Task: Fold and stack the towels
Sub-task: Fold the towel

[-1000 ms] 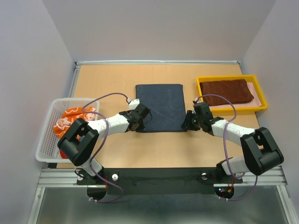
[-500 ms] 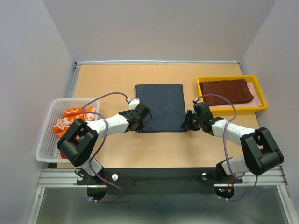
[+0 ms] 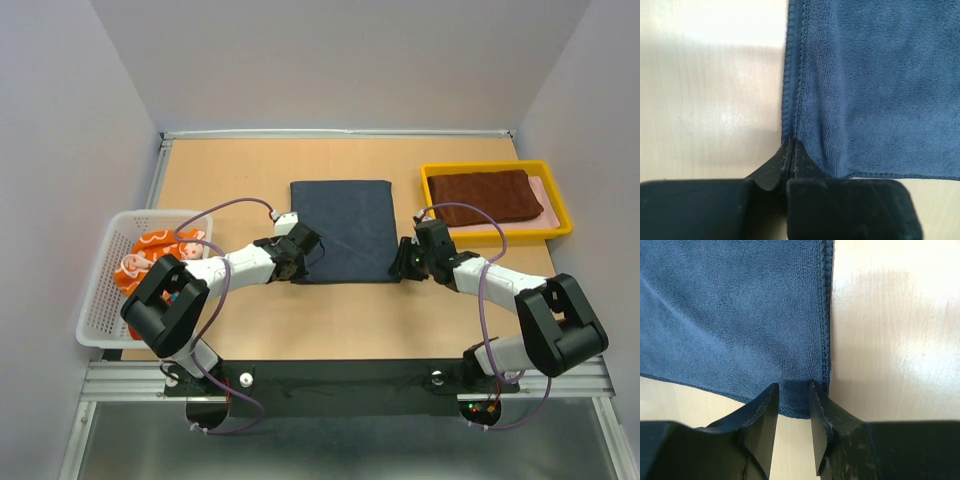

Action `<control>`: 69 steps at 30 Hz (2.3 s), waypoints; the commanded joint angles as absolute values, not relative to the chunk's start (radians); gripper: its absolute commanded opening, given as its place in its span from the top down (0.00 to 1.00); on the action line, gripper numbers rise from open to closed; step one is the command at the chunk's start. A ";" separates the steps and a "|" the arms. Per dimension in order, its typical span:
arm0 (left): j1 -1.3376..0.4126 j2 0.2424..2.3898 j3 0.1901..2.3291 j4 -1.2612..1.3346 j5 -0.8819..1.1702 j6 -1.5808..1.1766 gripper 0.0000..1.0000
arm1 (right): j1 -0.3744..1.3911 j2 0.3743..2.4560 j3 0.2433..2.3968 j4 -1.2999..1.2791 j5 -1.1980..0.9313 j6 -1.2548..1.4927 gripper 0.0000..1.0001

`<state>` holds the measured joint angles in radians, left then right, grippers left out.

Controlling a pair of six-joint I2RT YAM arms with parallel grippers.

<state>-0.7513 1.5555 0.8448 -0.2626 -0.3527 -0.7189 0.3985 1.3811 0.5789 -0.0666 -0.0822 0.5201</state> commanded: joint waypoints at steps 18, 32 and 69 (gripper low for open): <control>-0.753 1.532 0.799 -0.331 -0.373 -0.733 0.95 | 0.394 1.301 0.561 -0.116 -0.057 0.494 0.63; -0.753 1.430 0.908 -0.439 -0.442 -0.703 0.25 | 0.394 1.339 0.756 -0.216 -0.072 0.391 0.61; -0.778 1.355 0.684 -0.391 -0.218 -0.698 0.39 | 0.394 1.255 0.661 -0.422 -0.259 0.456 0.61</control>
